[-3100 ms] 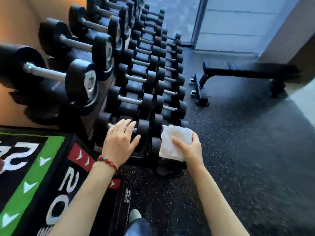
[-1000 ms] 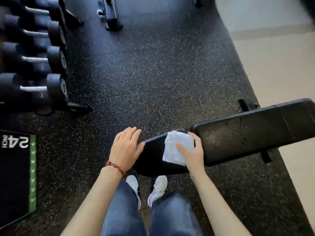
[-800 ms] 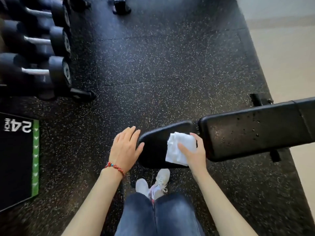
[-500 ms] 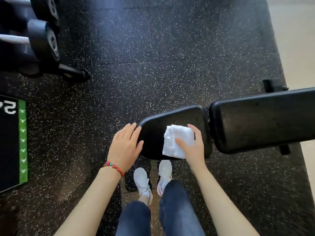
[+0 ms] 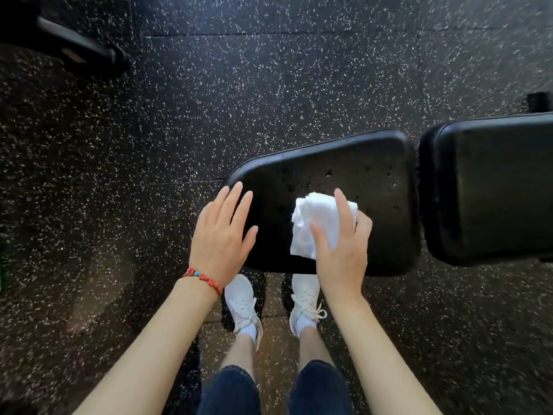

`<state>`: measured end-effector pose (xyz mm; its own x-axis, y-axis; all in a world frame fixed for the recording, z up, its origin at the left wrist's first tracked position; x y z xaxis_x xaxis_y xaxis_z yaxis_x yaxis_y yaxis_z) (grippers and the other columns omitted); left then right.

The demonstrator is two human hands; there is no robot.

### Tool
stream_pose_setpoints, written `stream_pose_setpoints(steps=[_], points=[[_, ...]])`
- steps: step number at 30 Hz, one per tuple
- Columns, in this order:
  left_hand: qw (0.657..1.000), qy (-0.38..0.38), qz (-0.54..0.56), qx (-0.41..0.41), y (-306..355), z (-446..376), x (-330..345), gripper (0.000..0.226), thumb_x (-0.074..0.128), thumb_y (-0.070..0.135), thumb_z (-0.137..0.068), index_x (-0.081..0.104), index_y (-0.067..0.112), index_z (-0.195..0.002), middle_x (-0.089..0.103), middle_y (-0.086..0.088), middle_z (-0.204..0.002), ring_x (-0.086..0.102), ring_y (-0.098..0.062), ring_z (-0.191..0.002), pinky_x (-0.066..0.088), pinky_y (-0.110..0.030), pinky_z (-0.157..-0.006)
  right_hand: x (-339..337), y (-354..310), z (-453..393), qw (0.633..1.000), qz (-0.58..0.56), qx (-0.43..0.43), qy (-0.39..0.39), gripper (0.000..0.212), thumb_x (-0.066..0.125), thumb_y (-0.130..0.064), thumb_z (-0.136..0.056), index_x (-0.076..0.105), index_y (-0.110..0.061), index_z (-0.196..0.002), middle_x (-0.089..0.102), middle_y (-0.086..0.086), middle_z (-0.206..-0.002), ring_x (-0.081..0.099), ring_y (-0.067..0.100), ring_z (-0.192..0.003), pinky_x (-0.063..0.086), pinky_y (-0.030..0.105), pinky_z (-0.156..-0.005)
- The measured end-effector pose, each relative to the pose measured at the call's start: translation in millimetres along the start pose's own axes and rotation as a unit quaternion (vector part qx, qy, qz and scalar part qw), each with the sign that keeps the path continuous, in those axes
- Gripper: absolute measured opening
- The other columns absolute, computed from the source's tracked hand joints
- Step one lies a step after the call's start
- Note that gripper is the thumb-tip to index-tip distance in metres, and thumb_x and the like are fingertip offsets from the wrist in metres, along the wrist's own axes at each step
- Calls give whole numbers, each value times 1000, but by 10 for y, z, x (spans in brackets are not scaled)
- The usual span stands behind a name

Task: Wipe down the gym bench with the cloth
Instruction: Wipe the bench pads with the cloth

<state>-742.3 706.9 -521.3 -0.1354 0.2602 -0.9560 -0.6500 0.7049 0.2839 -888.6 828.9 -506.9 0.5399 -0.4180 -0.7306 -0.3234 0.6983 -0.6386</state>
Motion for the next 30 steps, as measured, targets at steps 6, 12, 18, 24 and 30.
stream_pose_setpoints(steps=[6, 12, 18, 24, 30], points=[[999, 38, -4, -19, -23, 27, 176, 49, 44, 27, -92, 43, 4, -135, 40, -17, -144, 31, -31, -134, 34, -50, -105, 194, 112, -8, 989, 130, -35, 59, 51, 46, -44, -91, 38, -20, -135, 34, 18, -124, 42, 30, -106, 51, 39, -69], [998, 57, -2, -17, -29, 34, 201, 49, 45, 26, -91, 44, 4, -135, 40, -18, -144, 31, -32, -134, 32, -50, -106, 288, -130, -474, 974, 189, -82, 89, 51, 47, -42, -88, 42, -13, -131, 42, 25, -118, 46, 37, -98, 51, 45, -72], [998, 62, 0, -12, -34, 39, 203, 49, 44, 27, -92, 46, 3, -135, 40, -18, -144, 31, -31, -133, 34, -51, -105, 349, -179, -382, 972, 188, -85, 110, 50, 48, -42, -90, 44, -14, -131, 43, 24, -114, 44, 34, -95, 46, 41, -74], [997, 71, 5, -4, -32, 40, 196, 49, 42, 27, -93, 44, 2, -135, 40, -19, -144, 31, -32, -134, 34, -52, -105, 462, -170, -14, 966, 209, -124, 92, 48, 45, -43, -90, 44, -12, -127, 42, 22, -109, 41, 30, -89, 47, 38, -67], [997, 80, 2, -14, -12, 47, 194, 49, 41, 26, -92, 45, 1, -134, 39, -19, -144, 31, -33, -134, 31, -52, -106, 578, -594, -689, 972, 176, -124, 93, 50, 46, -46, -84, 56, -14, -121, 51, 20, -102, 49, 34, -84, 44, 36, -65]])
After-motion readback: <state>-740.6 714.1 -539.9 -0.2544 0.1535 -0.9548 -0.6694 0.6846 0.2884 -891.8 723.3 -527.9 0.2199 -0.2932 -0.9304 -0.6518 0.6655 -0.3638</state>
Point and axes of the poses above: each hand's wrist, its own z-axis away from the middle knuckle, its own x-axis out of the palm, y = z × x, the point moved 9 cm from there along -z, towards the middle knuckle
